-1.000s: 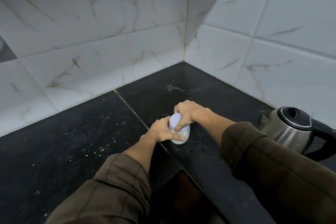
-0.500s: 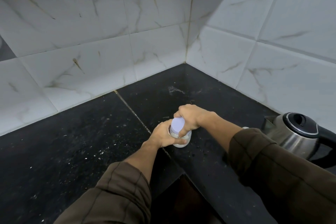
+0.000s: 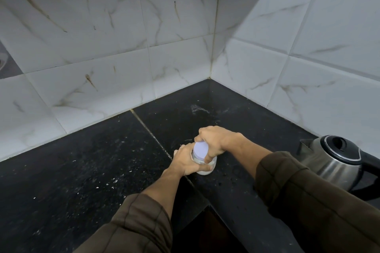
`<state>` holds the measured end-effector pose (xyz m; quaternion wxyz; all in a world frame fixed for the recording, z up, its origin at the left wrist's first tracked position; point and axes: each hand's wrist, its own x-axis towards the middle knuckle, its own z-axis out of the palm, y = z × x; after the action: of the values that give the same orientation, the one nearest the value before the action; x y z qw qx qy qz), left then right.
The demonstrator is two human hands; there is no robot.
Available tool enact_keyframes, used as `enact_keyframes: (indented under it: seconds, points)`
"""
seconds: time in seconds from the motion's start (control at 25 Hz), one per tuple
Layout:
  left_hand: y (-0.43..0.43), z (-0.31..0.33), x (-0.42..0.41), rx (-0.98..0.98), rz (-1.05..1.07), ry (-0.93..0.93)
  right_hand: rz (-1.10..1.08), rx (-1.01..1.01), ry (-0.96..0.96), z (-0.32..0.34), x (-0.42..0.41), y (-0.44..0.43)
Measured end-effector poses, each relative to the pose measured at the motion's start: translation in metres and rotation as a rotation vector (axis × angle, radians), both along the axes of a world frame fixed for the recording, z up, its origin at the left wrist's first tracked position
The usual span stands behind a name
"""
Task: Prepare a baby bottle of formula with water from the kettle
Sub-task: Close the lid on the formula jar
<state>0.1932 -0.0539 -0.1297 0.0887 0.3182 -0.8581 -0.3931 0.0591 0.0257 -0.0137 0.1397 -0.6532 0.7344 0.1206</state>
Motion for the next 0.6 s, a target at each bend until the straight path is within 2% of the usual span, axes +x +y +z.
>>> enact_keyframes:
  seconds: [0.28,0.48,0.6]
  points:
    - [0.000,0.010,0.001,-0.030,-0.035,-0.040,0.100,0.043,-0.037,-0.003,-0.004,0.005]
    - [0.001,0.013,0.001,-0.069,-0.056,-0.065,-0.222,0.017,-0.065,-0.006,-0.010,0.015]
    - [0.001,0.016,0.002,-0.057,-0.054,-0.078,-0.258,-0.029,-0.046,-0.006,-0.004,0.012]
